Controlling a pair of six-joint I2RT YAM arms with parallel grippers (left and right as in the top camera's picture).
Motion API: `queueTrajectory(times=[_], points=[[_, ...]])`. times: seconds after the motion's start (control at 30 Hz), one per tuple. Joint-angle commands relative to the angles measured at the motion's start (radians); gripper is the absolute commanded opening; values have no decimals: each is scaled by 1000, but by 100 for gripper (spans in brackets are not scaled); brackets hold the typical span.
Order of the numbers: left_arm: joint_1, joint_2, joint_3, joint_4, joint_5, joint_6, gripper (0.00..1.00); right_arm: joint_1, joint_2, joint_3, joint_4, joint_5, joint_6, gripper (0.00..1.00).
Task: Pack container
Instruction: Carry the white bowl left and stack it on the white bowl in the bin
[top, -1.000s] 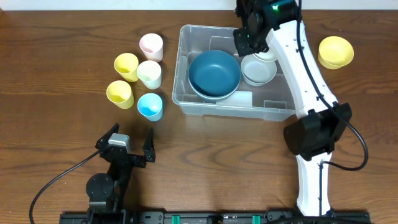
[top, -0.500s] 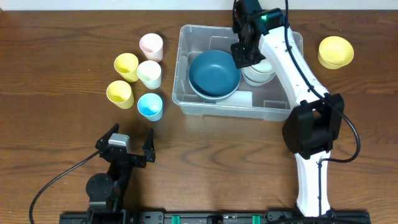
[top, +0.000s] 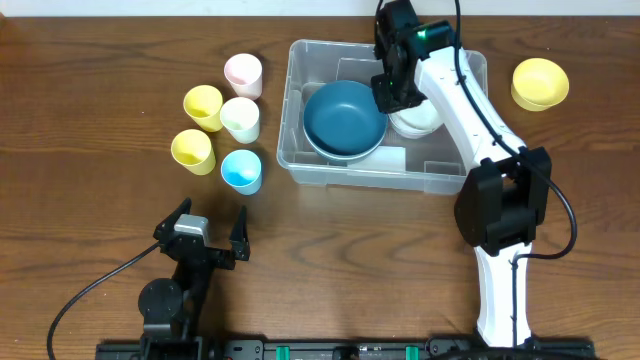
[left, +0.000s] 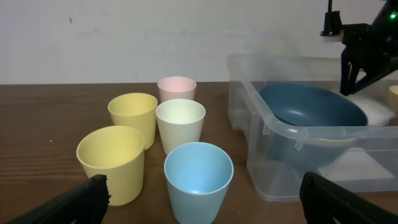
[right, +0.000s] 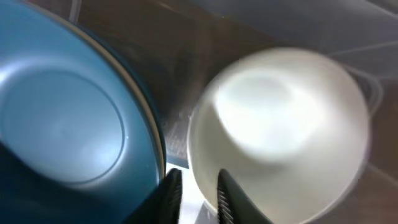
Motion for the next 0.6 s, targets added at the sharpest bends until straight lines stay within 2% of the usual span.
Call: queueTrajectory(times=[0.0, 0.27, 0.4, 0.5, 0.57], points=[[4, -7, -26, -21, -1, 6, 98, -5, 7, -5, 6, 11, 3, 32], [4, -7, -26, -21, -1, 6, 98, -5, 4, 39, 5, 11, 3, 44], [4, -7, -26, -21, -1, 6, 98, -13, -3, 190, -62, 12, 3, 71], [4, -7, -26, -21, -1, 6, 98, -31, -5, 364, -120, 44, 4, 99], [4, -7, -26, -21, -1, 6, 98, -58, -5, 486, -148, 96, 4, 99]])
